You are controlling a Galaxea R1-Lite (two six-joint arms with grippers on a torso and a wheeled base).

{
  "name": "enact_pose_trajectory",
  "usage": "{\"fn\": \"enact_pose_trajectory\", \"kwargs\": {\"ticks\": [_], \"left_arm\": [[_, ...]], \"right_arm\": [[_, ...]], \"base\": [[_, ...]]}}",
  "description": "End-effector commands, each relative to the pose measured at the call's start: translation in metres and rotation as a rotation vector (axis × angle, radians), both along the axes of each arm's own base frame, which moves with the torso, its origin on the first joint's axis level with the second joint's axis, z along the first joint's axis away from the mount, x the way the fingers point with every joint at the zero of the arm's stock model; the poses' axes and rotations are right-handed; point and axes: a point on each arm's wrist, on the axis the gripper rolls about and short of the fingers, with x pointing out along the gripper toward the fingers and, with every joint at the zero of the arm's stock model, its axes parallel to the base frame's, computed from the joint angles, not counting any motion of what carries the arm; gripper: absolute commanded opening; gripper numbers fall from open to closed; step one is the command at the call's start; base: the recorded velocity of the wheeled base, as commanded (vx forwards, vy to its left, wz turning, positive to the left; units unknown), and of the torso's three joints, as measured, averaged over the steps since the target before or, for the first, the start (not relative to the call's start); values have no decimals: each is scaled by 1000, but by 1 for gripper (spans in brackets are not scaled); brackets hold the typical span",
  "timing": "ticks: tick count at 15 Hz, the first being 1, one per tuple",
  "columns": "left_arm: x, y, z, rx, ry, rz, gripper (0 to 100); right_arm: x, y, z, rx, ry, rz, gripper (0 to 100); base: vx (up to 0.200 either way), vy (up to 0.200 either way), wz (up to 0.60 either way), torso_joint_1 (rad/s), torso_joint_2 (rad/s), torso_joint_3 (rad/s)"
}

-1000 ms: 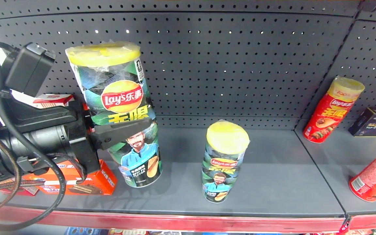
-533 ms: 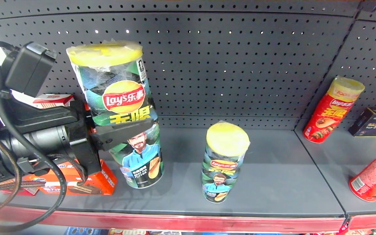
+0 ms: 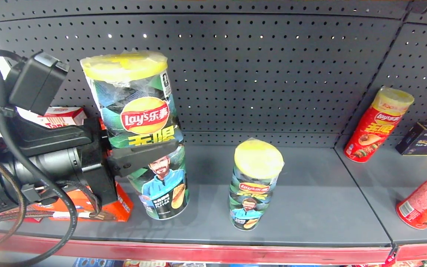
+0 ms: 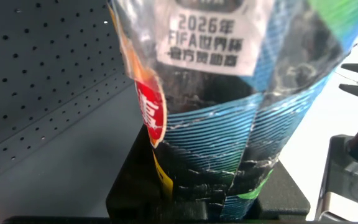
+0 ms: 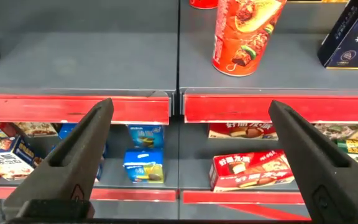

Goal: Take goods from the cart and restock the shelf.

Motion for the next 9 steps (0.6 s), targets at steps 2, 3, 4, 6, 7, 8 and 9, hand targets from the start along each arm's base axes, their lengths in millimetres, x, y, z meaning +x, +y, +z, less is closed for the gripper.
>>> {"fn": "enact_pose_trajectory", "kwargs": {"ticks": [2, 3, 4, 6, 7, 8, 9], "left_arm": [[0, -2, 1, -2, -4, -9, 0], [-1, -4, 0, 3, -1, -20, 0], [-1, -9, 0, 12, -13, -40, 0], [5, -13, -6, 54, -41, -41, 0], [3, -12, -12, 62, -25, -48, 0], [3, -11, -15, 65, -11, -41, 0], [5, -9, -13, 62, -19, -14, 0]], "right_arm": [[0, 0, 0, 0, -1, 1, 100], [0, 0, 0, 0, -1, 1, 100], [0, 0, 0, 0, -1, 1, 100], [0, 0, 0, 0, -1, 1, 100], [0, 0, 0, 0, -1, 1, 100], [0, 0, 0, 0, -1, 1, 100], [0, 0, 0, 0, -1, 1, 100]], "base": [[0, 0, 0, 0, 0, 0], [0, 0, 0, 0, 0, 0], [0, 0, 0, 0, 0, 0], [0, 0, 0, 0, 0, 0], [0, 0, 0, 0, 0, 0], [0, 0, 0, 0, 0, 0], [0, 0, 0, 0, 0, 0]]}}
